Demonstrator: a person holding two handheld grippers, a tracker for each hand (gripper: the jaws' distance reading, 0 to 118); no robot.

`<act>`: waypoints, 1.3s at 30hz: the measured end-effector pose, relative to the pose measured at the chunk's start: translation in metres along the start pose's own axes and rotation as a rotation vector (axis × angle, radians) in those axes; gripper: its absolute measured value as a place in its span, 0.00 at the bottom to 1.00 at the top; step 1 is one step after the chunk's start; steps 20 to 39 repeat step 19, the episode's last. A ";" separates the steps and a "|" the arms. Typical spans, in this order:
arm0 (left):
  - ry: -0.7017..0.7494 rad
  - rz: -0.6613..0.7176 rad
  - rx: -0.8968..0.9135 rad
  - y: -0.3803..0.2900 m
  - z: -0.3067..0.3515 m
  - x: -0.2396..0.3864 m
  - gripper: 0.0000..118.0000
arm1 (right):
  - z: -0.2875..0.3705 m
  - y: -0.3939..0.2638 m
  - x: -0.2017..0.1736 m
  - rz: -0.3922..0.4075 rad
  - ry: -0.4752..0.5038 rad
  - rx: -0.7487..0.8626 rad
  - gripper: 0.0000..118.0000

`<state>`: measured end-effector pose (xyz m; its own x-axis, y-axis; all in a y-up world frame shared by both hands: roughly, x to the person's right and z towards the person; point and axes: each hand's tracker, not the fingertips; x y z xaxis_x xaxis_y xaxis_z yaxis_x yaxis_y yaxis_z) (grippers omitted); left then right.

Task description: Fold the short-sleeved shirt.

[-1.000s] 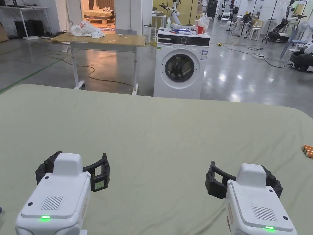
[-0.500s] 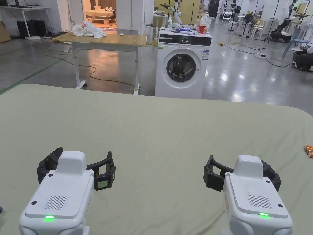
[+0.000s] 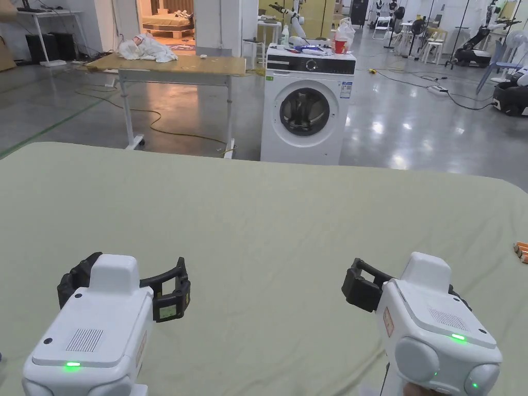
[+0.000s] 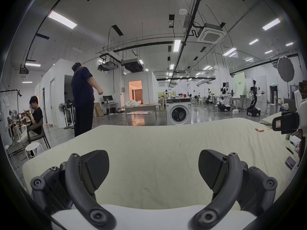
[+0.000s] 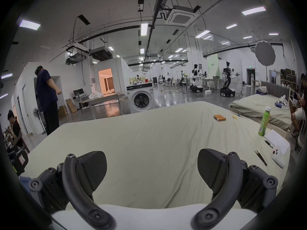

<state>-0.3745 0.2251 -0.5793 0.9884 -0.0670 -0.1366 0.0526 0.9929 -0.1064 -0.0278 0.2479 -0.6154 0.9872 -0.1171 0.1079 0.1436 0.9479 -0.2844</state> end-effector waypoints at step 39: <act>-0.032 0.000 -0.041 -0.009 -0.002 0.001 0.92 | -0.009 -0.001 0.002 -0.022 -0.022 -0.090 0.94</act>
